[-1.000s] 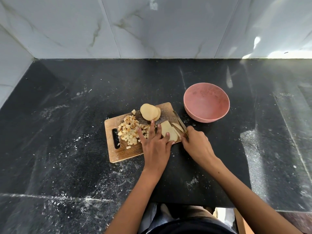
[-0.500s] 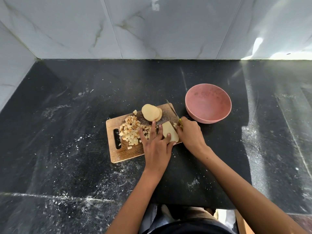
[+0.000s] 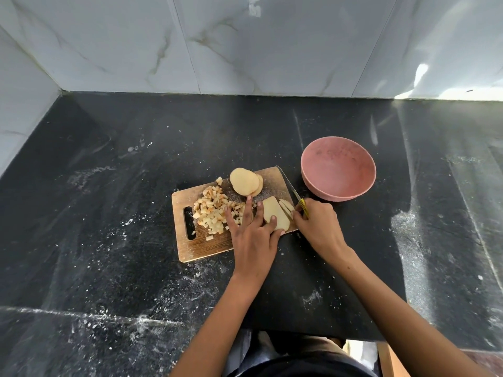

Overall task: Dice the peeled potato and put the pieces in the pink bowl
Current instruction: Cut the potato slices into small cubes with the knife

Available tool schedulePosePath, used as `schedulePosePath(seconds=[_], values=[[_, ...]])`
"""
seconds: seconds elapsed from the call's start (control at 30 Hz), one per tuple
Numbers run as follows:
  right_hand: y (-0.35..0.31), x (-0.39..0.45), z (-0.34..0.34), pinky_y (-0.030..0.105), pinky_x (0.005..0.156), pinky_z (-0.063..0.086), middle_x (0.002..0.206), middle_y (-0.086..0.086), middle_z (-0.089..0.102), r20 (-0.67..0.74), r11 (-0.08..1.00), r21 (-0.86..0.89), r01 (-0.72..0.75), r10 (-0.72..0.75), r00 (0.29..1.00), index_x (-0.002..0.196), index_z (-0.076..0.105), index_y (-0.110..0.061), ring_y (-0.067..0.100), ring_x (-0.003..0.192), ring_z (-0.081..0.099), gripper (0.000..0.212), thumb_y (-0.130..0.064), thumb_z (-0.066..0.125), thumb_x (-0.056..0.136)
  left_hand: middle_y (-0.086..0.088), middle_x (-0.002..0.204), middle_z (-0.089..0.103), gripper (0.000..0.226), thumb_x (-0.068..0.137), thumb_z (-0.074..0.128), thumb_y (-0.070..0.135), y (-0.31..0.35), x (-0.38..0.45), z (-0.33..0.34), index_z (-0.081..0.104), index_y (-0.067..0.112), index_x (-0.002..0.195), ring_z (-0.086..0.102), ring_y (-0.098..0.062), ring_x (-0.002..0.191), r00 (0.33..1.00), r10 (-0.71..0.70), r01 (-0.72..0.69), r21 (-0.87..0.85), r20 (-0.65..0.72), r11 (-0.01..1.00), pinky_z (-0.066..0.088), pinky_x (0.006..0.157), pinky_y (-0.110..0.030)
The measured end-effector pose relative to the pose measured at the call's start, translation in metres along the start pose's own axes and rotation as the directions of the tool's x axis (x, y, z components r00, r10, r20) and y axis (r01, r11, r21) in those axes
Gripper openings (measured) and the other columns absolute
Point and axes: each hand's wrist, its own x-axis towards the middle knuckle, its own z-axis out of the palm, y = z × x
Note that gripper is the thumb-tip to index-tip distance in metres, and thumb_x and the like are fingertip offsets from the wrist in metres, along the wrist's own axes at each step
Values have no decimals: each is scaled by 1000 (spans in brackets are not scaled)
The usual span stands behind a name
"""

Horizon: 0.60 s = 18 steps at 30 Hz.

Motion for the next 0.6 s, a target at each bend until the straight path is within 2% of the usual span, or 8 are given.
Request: schedulePosePath(seconds=[0.1, 0.23, 0.37, 0.53, 0.6], values=[[-3, 0, 1, 38, 60, 49, 71, 5, 61, -20, 1000, 24, 0, 1, 1000, 78, 60, -6, 22, 64, 58, 22, -22, 55, 93, -14, 121, 65, 22, 77, 79, 30, 0, 0, -1, 77, 20, 96, 43, -34, 134, 1000, 5, -5, -1, -1, 1000, -2, 113, -58], [-2, 0, 3, 40, 66, 55, 77, 3, 65, 10, 1000, 7, -9, 9, 1000, 88, 65, -9, 17, 68, 61, 17, -25, 60, 90, -14, 121, 65, 22, 76, 80, 30, 0, 0, 0, 77, 20, 96, 43, -34, 134, 1000, 5, -5, -4, -1, 1000, 0, 113, -58], [-9, 3, 4, 38, 65, 53, 76, 3, 63, 3, 1000, 7, -13, 13, 1000, 86, 63, -8, 17, 68, 60, 17, -24, 60, 90, -15, 121, 65, 22, 76, 80, 30, 0, 0, 0, 77, 20, 96, 43, -34, 134, 1000, 2, -2, -2, -4, 1000, 1, 113, -59], [-21, 15, 8, 31, 56, 38, 71, 6, 58, -18, 1000, 8, -10, 10, 1000, 74, 52, -9, 21, 65, 54, 19, -19, 59, 89, -15, 121, 65, 22, 77, 79, 31, 0, 0, 1, 77, 20, 95, 43, -34, 134, 1000, 14, -14, 3, 7, 1000, 0, 113, -59], [-23, 19, 8, 31, 56, 38, 70, 6, 57, -17, 1000, 16, -19, 20, 1000, 74, 52, -9, 21, 65, 54, 19, -19, 59, 88, -16, 120, 66, 20, 78, 77, 33, -1, 1, 0, 77, 20, 94, 44, -34, 133, 1000, 25, -25, 19, 1, 1000, -1, 113, -58]])
